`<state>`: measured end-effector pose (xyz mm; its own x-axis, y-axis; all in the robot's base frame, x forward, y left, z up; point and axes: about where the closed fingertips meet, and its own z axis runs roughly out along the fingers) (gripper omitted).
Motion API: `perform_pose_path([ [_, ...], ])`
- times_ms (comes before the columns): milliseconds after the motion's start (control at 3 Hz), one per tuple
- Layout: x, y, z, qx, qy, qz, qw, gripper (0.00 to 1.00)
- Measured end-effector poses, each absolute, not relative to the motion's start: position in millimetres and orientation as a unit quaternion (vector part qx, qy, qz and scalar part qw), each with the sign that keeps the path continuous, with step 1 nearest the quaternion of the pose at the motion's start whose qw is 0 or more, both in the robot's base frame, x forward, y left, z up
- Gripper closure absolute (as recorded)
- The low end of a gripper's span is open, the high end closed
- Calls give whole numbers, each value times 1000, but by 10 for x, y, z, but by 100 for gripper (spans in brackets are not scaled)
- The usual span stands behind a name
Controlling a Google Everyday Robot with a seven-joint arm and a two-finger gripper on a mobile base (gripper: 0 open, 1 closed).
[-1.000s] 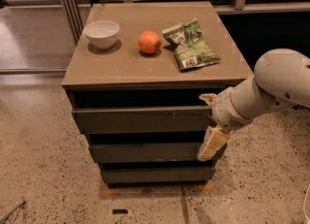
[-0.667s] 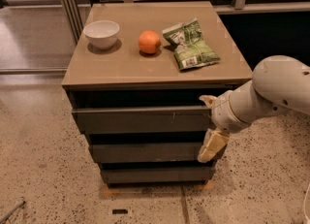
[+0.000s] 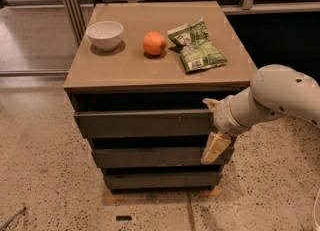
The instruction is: Open top drawer
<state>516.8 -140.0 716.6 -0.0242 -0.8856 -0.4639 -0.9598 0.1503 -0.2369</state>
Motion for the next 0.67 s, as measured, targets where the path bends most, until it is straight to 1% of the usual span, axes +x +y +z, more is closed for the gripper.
perform_pose_path([
  [667,5487,-1333,6876,-659,704,75,255,0],
])
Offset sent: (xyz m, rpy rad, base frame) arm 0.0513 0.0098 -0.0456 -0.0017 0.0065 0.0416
